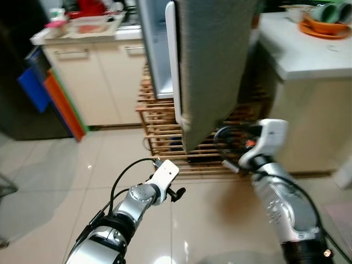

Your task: Restocking fridge

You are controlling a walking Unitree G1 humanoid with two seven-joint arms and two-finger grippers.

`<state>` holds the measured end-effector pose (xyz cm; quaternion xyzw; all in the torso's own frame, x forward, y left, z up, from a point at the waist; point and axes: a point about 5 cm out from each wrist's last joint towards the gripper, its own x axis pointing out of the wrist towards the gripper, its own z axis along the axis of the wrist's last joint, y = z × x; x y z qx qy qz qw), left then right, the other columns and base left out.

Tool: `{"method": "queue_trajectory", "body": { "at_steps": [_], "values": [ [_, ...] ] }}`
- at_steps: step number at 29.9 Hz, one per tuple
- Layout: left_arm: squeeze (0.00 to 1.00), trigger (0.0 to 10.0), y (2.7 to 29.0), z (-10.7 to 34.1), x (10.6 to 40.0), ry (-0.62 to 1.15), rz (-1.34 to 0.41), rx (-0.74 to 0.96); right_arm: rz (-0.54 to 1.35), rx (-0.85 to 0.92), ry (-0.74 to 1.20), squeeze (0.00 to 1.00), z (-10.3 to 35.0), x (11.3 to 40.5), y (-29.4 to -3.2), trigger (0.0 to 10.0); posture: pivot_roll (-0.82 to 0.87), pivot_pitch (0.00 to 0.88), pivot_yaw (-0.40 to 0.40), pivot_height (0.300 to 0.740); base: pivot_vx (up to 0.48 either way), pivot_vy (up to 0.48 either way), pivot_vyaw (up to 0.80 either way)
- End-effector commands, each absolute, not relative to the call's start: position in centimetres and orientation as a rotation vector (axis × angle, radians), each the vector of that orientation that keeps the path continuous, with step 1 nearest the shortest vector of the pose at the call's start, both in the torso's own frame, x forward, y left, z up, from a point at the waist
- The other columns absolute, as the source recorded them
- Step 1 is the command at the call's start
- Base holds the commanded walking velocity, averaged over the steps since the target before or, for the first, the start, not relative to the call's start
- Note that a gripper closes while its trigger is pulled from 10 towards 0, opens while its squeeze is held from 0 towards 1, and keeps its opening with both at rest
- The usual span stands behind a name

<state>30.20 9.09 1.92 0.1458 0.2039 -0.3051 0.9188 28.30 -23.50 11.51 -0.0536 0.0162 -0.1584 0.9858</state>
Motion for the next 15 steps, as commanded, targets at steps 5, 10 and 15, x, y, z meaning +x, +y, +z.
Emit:
{"method": "queue_trajectory", "body": {
  "at_steps": [5, 10, 15],
  "values": [
    [0.00, 10.0, 8.6, 9.5, 34.0, 0.062, -0.462, 0.081, -0.364, -0.082, -0.009, 0.00, 12.2, 27.0, -23.0, 10.0, -0.12, 0.002, 0.082, 0.723, 0.000, 0.000, 0.00],
    [0.00, 10.0, 11.1, 12.5, 35.4, -0.042, -0.251, -0.108, -0.369, -0.070, -0.038, 0.00, 11.1, 26.2, -22.2, 10.0, -0.11, 0.000, 0.076, 0.723, 0.000, 0.058, 0.00],
    [0.00, 10.0, 12.0, 12.5, 35.6, -0.007, -0.188, -0.025, -0.331, -0.058, -0.040, 0.00, 10.6, 25.8, -21.6, 10.0, -0.10, 0.000, 0.079, 0.723, 0.000, 0.480, 0.00]
  ]
}}
